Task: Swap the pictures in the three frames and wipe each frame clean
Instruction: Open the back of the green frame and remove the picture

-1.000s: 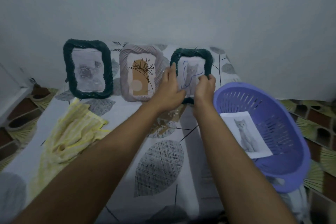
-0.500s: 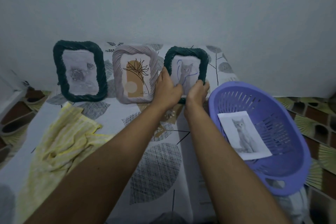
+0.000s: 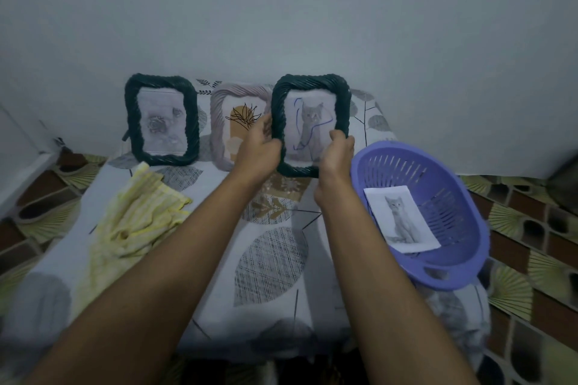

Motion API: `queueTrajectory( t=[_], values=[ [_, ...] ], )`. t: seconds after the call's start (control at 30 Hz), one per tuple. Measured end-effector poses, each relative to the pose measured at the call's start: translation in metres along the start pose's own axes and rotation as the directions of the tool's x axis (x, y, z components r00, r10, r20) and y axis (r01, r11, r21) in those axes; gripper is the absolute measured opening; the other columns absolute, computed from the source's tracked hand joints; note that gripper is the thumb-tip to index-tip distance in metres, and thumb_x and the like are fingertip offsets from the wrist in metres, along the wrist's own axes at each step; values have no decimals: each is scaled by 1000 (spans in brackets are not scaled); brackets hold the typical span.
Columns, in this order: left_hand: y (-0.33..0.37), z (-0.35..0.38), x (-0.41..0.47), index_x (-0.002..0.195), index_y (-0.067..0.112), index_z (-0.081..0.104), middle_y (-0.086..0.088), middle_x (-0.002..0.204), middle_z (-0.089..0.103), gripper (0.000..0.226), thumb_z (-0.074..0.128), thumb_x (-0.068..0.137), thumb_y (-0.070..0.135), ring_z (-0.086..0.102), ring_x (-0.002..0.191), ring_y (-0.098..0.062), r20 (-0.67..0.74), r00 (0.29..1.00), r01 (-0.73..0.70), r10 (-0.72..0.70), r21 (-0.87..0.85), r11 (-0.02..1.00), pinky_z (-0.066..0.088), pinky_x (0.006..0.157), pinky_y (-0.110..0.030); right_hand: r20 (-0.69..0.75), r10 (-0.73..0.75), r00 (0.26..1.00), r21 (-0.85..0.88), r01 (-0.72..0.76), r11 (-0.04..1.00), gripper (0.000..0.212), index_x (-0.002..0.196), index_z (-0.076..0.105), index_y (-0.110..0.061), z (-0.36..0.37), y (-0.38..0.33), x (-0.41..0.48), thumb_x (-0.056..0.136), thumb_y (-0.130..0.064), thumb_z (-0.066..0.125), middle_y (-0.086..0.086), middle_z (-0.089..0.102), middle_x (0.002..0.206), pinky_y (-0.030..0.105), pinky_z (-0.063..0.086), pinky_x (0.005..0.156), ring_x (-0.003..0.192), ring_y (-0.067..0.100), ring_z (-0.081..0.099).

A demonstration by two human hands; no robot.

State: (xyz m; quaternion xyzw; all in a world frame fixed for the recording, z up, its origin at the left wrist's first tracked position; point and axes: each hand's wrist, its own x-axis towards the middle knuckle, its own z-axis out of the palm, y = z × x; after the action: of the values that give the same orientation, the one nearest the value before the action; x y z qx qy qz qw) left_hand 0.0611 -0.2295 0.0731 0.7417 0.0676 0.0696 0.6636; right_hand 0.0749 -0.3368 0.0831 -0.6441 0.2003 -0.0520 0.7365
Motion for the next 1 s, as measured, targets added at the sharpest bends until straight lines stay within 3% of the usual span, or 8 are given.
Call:
queueTrajectory(
  t=[0.17, 0.3, 0.43, 0.57, 0.63, 0.77, 0.87, 1.0],
  values=[
    [-7, -27, -36, 143, 15, 48, 4, 131, 57, 46, 52, 99, 1, 63, 105, -8, -63, 994, -91, 90, -14, 996, 58, 90, -33, 116, 82, 990, 83, -92, 992, 90, 143, 43, -31, -15, 30, -17, 59, -64, 48, -2, 40, 155, 60, 31, 113, 142, 28, 38],
    [-17, -46, -63, 135, 17, 60, 10, 112, 68, 43, 57, 96, -2, 65, 100, 3, -83, 989, -122, 119, -35, 992, 55, 88, -18, 170, 186, 968, 107, -206, 973, 80, 117, 62, -22, -24, 56, -30, 47, -59, 50, 11, 62, 131, 58, 42, 107, 120, 34, 57],
    [-23, -60, -83, 119, 11, 67, -4, 102, 72, 33, 61, 92, -6, 69, 94, -19, -36, 999, -35, 30, -149, 988, 59, 85, -31, 250, 244, 937, 104, -277, 955, 24, 96, 61, -22, -38, 41, -83, 85, -38, 46, 24, 64, 123, 37, 51, 82, 90, 27, 63],
    [-17, -70, -97, 100, 16, 70, 1, 85, 74, 28, 64, 88, -9, 69, 82, -20, 22, 1000, 21, -17, -209, 978, 60, 77, -35, 302, 236, 924, 34, -258, 966, 34, 77, 62, -16, -49, 45, -98, 100, -23, 39, 0, 70, 65, 17, 46, 48, 63, 15, 61],
    [-10, -74, -104, 96, 18, 70, 6, 78, 75, 30, 64, 88, -9, 70, 74, -14, 52, 999, 5, 5, -197, 980, 61, 71, -30, 345, 238, 908, -16, -248, 969, 35, 75, 59, -17, -49, 44, -106, 101, -21, 37, -4, 65, 58, 16, 41, 42, 64, 13, 55],
    [-3, -79, -114, 112, 7, 72, 2, 84, 74, 29, 66, 87, -8, 70, 70, -4, 63, 996, -58, 62, -58, 997, 56, 64, -19, 370, 293, 882, -100, -276, 956, 25, 90, 56, -18, -48, 44, -116, 105, -26, 38, -3, 58, 84, 20, 41, 55, 73, 8, 49],
    [-3, -78, -120, 117, 9, 71, 4, 93, 75, 33, 70, 86, -4, 71, 77, -2, 57, 994, -100, 93, 138, 985, 60, 77, -25, 315, 115, 942, -96, -88, 991, 24, 120, 56, -20, -45, 49, -110, 102, -33, 48, -1, 58, 124, 29, 43, 85, 97, 6, 53],
    [-6, -68, -125, 116, 28, 74, 12, 92, 74, 35, 74, 85, 11, 66, 73, 5, 52, 969, -234, 243, 526, 818, 54, 80, -22, 287, -127, 949, -41, 145, 989, 35, 121, 66, -14, -40, 46, -104, 95, -37, 64, -1, 72, 114, 32, 52, 93, 102, 11, 68]
  ],
)
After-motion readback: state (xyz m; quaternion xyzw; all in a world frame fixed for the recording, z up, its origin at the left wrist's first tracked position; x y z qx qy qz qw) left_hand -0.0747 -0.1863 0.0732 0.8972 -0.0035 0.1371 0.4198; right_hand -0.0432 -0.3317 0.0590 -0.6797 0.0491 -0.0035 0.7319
